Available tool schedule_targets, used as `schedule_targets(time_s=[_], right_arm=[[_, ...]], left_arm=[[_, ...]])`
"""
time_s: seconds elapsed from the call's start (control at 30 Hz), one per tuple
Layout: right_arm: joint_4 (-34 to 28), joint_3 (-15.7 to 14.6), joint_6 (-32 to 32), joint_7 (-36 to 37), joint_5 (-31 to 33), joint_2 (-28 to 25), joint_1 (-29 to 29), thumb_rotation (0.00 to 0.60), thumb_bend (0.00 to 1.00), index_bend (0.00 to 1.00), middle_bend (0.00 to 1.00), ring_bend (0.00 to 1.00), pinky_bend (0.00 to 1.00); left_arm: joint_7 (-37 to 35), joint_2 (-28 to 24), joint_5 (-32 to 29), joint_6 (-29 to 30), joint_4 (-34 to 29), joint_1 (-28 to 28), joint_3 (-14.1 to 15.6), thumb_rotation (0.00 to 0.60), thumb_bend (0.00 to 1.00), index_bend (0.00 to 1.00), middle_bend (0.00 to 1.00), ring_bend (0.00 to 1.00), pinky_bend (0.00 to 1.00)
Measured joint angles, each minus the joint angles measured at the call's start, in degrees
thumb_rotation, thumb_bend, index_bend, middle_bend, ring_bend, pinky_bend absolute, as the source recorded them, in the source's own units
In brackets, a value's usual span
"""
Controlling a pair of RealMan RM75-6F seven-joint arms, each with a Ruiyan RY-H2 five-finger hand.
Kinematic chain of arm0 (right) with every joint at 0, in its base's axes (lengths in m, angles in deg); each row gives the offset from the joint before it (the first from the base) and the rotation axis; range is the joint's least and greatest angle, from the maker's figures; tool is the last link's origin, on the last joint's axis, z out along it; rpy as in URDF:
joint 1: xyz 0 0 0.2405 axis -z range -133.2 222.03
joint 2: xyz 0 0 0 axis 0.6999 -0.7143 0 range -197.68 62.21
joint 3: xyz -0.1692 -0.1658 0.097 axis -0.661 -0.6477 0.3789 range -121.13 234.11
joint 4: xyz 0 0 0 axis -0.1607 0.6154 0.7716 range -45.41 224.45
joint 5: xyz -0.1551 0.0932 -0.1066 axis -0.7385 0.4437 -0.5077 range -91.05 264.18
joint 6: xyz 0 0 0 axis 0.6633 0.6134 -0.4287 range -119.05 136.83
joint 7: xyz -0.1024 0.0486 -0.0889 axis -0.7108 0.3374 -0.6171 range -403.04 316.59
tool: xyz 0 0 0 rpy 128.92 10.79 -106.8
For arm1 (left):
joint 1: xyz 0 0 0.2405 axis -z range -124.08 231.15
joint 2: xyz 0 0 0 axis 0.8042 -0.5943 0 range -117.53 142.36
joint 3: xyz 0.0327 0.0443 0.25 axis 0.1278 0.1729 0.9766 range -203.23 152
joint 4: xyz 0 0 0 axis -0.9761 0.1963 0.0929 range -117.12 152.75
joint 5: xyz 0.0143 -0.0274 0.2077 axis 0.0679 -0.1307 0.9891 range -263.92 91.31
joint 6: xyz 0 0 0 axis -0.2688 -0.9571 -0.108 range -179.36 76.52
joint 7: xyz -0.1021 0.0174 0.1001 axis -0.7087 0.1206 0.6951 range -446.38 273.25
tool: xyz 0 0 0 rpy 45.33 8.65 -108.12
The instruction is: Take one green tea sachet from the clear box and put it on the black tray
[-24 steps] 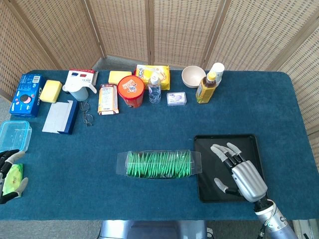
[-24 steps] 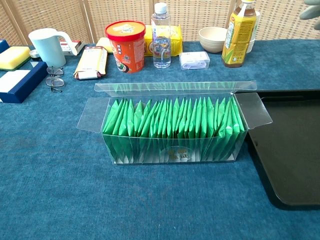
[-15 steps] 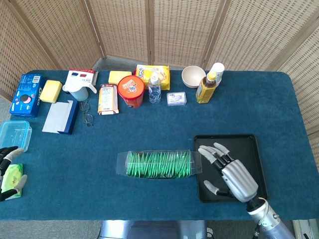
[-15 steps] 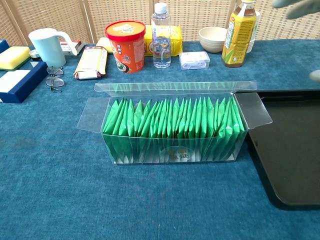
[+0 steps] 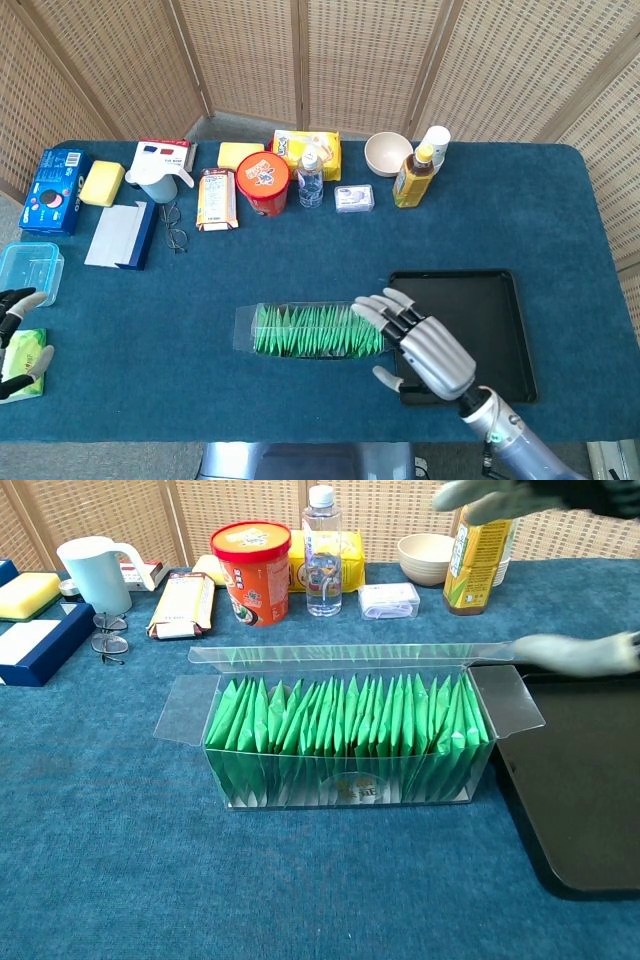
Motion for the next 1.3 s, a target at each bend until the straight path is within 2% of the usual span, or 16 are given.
schedule_targets(time_s=[0.3,0.77,0.87,1.1,1.3], right_arm=[[-1.5,2.7,6.3,-12.8,8.6,6.4,-3.7,0.600,0.34,0.01,0.05,0.06,0.08],[0.3,7.2,11.4,-32.9,28.6,16.0,-10.3,0.600,0.34,0.03,0.04,0.06,0.08],[1.0,8.3,11.9,-35.4,32.6,17.1,-12.4,0.600,0.35,0.07,0.06,0.06,0.08],[1.5,10.4,11.8,-38.5,38.4,17.6,-16.1,0.600,0.50,0.22,0.10,0.06,0.08],[1.4,10.9,11.7,-39.2,42.0,16.7,-18.3,0.600,0.55,0.30,0.11,0.07,0.08]], left_arm=[[-0.3,-0.6,-0.3,-1.3,-0.2,1.1,-0.5,0.600,0.30,0.19,0.18,0.15,0.25],[-0.8,-0.1,-2.1,-2.8,0.8,2.4,-1.2,0.600,0.30,0.19,0.18,0.15,0.25],[-1.1,0.1,-2.2,-3.0,1.1,2.5,-1.2,0.600,0.30,0.19,0.18,0.15,0.25],[-1.7,0.5,-2.6,-3.3,1.8,2.9,-1.3,0.600,0.30,0.19,0.18,0.15,0.25],[-2.0,0.8,-2.8,-3.6,2.3,3.1,-1.3,0.600,0.30,0.19,0.18,0.15,0.25]])
